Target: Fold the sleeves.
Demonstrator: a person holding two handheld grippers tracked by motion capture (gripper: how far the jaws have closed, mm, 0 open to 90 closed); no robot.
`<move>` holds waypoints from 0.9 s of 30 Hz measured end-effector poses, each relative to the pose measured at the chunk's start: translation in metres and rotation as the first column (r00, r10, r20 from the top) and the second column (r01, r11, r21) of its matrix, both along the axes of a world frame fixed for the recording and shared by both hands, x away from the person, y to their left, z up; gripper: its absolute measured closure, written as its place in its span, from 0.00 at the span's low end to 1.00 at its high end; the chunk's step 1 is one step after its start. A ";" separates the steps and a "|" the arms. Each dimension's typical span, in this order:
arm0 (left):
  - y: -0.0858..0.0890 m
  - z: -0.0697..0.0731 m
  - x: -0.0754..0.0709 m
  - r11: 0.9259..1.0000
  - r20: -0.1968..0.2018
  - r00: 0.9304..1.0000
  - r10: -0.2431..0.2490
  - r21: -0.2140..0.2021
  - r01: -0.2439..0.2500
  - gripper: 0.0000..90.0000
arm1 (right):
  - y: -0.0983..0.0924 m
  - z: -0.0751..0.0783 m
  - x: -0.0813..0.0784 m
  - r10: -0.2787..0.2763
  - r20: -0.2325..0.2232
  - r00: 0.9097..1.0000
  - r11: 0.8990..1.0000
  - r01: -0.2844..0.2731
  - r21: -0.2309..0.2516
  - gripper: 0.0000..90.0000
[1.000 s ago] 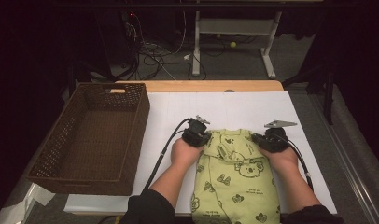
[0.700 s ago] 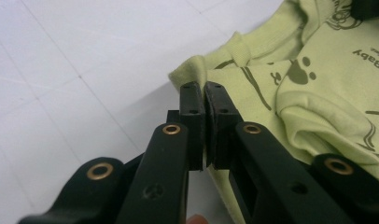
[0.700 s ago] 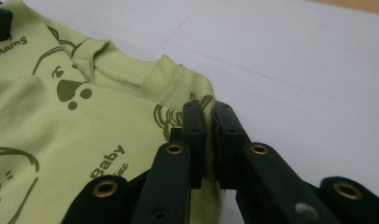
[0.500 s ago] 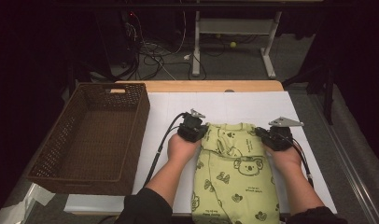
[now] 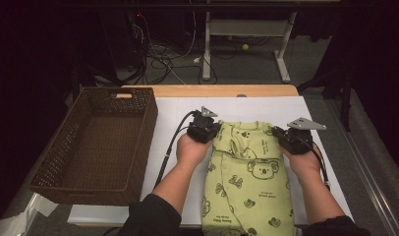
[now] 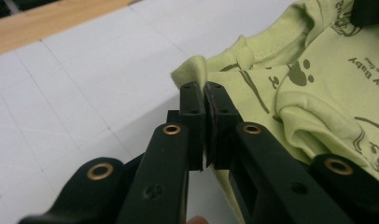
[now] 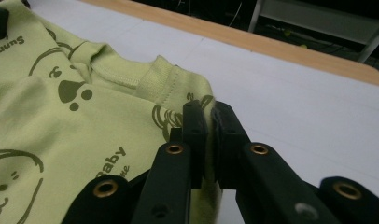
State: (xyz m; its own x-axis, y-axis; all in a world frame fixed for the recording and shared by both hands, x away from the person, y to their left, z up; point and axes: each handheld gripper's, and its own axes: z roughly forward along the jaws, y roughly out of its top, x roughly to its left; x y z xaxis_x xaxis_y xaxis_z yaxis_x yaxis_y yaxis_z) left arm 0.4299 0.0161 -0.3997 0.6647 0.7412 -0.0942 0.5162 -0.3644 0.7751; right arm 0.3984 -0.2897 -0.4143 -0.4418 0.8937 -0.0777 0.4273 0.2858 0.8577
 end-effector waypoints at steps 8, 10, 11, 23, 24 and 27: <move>-0.001 0.013 0.003 1.000 0.036 0.999 -0.006 0.001 0.006 0.93 | 0.002 0.011 0.001 -0.006 0.049 0.999 1.000 0.006 -0.002 0.96; -0.002 0.016 0.004 1.000 0.044 0.999 -0.007 0.003 0.007 0.93 | 0.001 0.013 0.001 -0.010 0.054 0.998 1.000 0.011 -0.008 0.96; -0.002 0.017 0.004 1.000 0.044 0.999 -0.007 0.005 0.007 0.93 | 0.001 0.014 0.002 -0.009 0.059 0.998 1.000 0.010 -0.006 0.96; -0.005 0.019 0.008 1.000 0.048 0.999 -0.005 0.021 0.004 0.92 | 0.002 0.020 0.003 -0.007 0.078 0.997 1.000 0.009 -0.019 0.96; -0.006 0.017 0.008 1.000 0.045 0.999 -0.007 0.026 0.006 0.93 | 0.002 0.018 0.003 -0.008 0.073 0.997 1.000 0.010 -0.023 0.96; -0.006 0.010 0.008 1.000 0.036 0.999 -0.008 0.030 0.007 0.92 | 0.003 0.011 0.003 -0.008 0.064 0.998 1.000 0.010 -0.026 0.96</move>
State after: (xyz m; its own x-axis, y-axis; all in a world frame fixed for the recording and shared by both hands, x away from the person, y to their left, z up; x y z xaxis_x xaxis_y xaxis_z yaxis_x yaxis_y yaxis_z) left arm 0.4378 0.0102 -0.3894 0.6725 0.7386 -0.0475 0.4850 -0.3914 0.7820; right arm 0.4018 -0.2864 -0.4034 -0.4271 0.8950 -0.1288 0.3747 0.3049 0.8756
